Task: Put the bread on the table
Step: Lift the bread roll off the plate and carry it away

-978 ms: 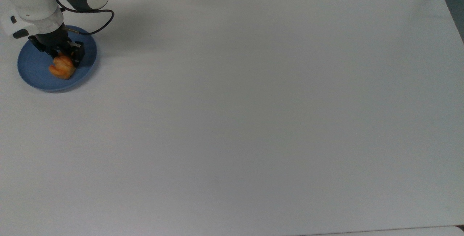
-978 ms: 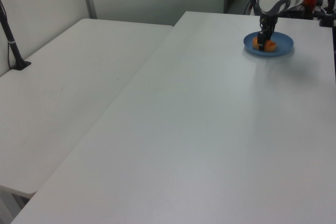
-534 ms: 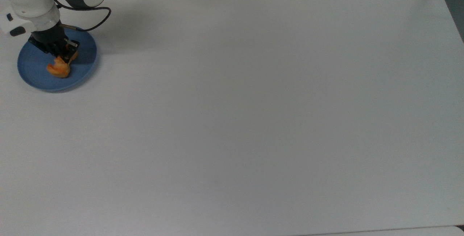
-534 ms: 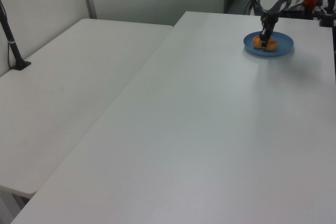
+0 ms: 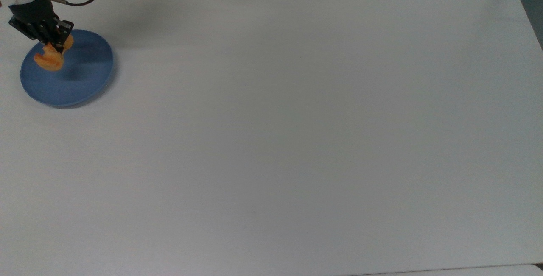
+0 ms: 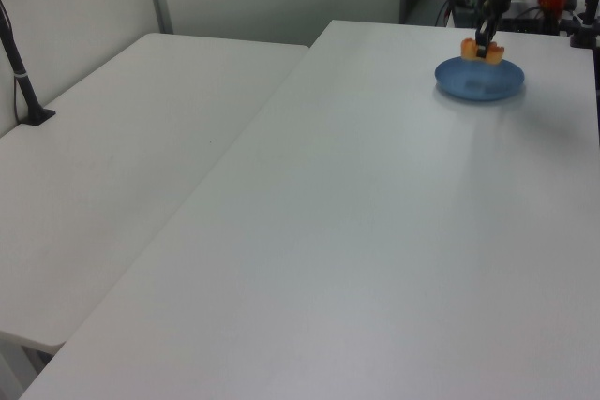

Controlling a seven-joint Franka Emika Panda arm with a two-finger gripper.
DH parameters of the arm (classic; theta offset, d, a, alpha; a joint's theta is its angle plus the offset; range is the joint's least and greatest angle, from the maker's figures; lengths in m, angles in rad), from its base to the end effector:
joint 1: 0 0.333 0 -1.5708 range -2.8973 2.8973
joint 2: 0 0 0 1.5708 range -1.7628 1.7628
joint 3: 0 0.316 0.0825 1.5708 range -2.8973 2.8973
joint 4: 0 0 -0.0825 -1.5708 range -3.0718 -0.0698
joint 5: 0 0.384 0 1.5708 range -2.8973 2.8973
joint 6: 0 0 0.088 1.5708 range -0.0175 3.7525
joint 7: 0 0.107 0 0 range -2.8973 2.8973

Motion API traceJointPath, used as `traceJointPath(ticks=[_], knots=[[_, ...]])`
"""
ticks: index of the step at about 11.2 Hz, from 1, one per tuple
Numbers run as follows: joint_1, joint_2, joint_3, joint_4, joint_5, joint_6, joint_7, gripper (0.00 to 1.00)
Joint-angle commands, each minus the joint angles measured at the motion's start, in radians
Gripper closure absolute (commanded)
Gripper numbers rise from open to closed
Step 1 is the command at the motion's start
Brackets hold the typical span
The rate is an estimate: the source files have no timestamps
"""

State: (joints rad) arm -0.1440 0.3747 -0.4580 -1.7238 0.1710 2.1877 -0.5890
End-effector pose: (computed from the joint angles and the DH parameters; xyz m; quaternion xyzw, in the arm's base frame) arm 0.5644 -0.3449 0.3982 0.9973 -0.0324 0.0502 0.0430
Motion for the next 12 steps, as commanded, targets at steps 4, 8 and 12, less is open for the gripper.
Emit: traceJointPath(ticks=[4, 8, 12], knots=[[0.076, -0.147, 0.016, -0.006, 0.002, -0.136, 0.009, 0.95], [0.184, -0.331, 0.120, -0.095, -0.048, -0.239, 0.176, 0.94], [0.185, -0.381, 0.381, -0.164, -0.111, -0.295, 0.389, 0.94]])
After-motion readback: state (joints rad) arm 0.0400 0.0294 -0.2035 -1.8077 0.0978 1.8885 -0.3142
